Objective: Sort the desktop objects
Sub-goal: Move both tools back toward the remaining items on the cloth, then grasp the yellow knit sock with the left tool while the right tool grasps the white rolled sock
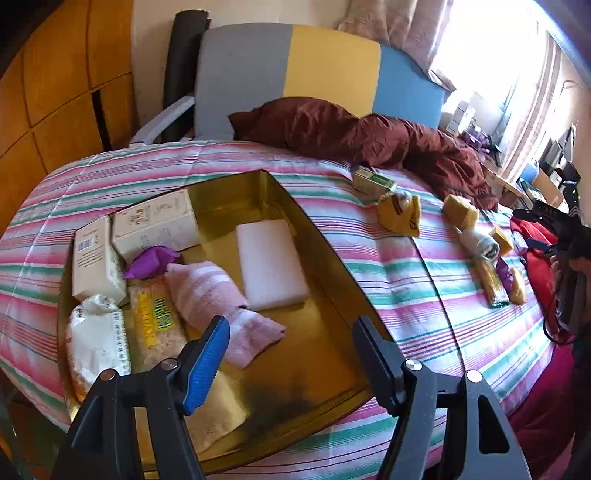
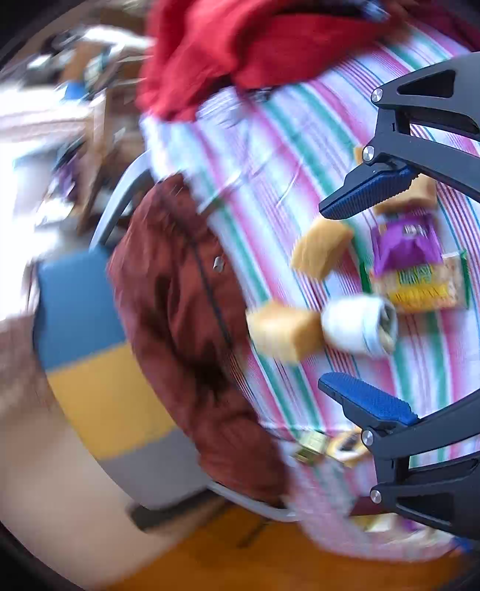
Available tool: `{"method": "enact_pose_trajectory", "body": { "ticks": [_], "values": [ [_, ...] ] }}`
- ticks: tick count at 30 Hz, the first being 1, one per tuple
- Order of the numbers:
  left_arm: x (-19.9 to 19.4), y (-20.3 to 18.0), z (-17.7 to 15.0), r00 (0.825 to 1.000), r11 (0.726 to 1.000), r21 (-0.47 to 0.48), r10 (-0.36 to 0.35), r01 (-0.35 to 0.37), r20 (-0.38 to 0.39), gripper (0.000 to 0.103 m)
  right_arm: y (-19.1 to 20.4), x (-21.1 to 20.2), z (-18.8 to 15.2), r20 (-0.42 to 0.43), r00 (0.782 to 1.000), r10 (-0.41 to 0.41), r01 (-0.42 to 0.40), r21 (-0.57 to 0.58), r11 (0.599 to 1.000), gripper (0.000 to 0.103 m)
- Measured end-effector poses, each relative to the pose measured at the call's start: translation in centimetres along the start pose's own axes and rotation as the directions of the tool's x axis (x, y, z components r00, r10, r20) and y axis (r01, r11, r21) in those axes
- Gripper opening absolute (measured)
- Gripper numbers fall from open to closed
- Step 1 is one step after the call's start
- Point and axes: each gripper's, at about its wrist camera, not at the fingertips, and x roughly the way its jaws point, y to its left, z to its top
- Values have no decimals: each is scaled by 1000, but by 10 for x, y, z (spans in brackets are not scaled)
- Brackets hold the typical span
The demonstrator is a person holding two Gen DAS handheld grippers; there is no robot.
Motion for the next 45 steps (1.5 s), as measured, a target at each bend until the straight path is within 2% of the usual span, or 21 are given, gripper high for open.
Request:
{"method": "enact_pose_trajectory", "body": {
  "ticks": [3, 5, 7, 10, 13, 21, 22, 24, 25, 26, 27, 35, 43, 45],
  "values": [
    [2, -11, 7, 1000, 1000, 19, -24, 24, -4, 70, -22, 15, 0, -55, 998, 4, 2, 108, 994, 87],
    [3, -19, 12, 999, 999, 36, -40, 40, 0, 70, -24, 14, 1, -39, 999, -12, 16, 121, 992, 87],
    [7, -28, 18, 998, 997, 50, -56, 56, -2, 70, -15, 8, 0, -17, 1000, 2, -1, 75, 997, 84],
    [15, -43, 26, 996, 994, 72, -88, 88, -16, 70, 16, 11, -8, -44, 998, 54, -56, -61, 997, 83],
    [24, -58, 37, 993, 989, 91, -117, 119, -31, 70, 46, 26, -20, -98, 995, 36, -54, -188, 981, 83],
    [64, -89, 74, 981, 979, 88, -173, 181, -93, 70, 63, 65, -29, -173, 982, -76, 22, -297, 955, 81],
    [71, -91, 78, 978, 979, 81, -181, 189, -105, 70, 64, 67, -31, -181, 980, -84, 25, -308, 951, 79],
    [86, -97, 89, 973, 977, 55, -196, 204, -125, 70, 65, 73, -34, -198, 974, -114, 41, -340, 940, 66],
    [90, -99, 92, 971, 976, 49, -203, 210, -126, 72, 65, 75, -35, -207, 971, -118, 39, -350, 936, 62],
    [96, -101, 97, 969, 975, 42, -211, 218, -131, 75, 66, 77, -37, -218, 968, -122, 35, -365, 930, 55],
    [104, -104, 101, 967, 974, 32, -216, 222, -137, 76, 67, 78, -38, -216, 967, -133, 42, -380, 924, 54],
    [154, -121, 131, 958, 973, 16, -225, 231, -177, 82, 70, 77, -42, -205, 967, -149, 52, -416, 908, 54],
    [195, -139, 141, 953, 973, 59, -204, 223, -225, 82, 71, 77, -40, -209, 967, -143, 47, -407, 912, 56],
    [204, -140, 141, 954, 977, 61, -185, 205, -236, 78, 73, 79, -40, -208, 967, -146, 50, -409, 911, 56]
  ]
}}
